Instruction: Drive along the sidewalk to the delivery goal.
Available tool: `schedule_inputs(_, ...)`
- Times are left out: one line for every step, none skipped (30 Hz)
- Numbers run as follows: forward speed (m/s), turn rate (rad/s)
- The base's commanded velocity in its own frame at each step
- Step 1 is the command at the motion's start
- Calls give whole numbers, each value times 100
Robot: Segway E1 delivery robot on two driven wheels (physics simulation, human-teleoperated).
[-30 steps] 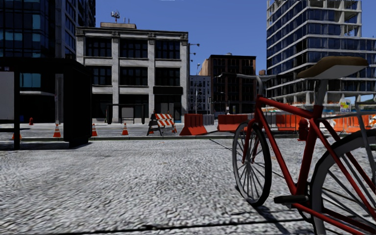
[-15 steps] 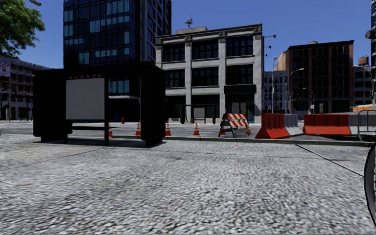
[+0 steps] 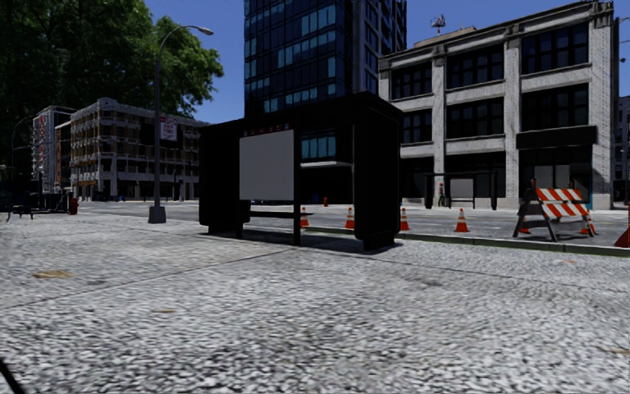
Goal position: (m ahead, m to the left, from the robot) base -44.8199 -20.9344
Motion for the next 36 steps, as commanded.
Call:
schedule_inputs(117, 83)
schedule_inputs(117, 83)
schedule_inputs(117, 83)
schedule_inputs(117, 83)
schedule_inputs(117, 83)
schedule_inputs(117, 83)
schedule_inputs(117, 83)
schedule_inputs(117, 83)
schedule_inputs(117, 83)
schedule_inputs(118, 83)
schedule_inputs(118, 83)
schedule_inputs(118, 83)
schedule_inputs(118, 83)
schedule_inputs(118, 83)
schedule_inputs(118, 83)
schedule_inputs(119, 83)
schedule_inputs(119, 83)
schedule_inputs(119, 83)
schedule_inputs(120, 83)
schedule_inputs(122, 83)
schedule_inputs(124, 83)
schedule_inputs(126, 83)
schedule_inputs(126, 83)
schedule_inputs(128, 83)
schedule_inputs(132, 83)
schedule_inputs(133, 83)
schedule_inputs(133, 83)
schedule_inputs(133, 83)
schedule_inputs(133, 83)
schedule_inputs(133, 83)
schedule_inputs(134, 83)
schedule_inputs(134, 83)
schedule_inputs(136, 83)
schedule_inputs(146, 83)
schedule_inputs(200, 83)
schedule_inputs(200, 83)
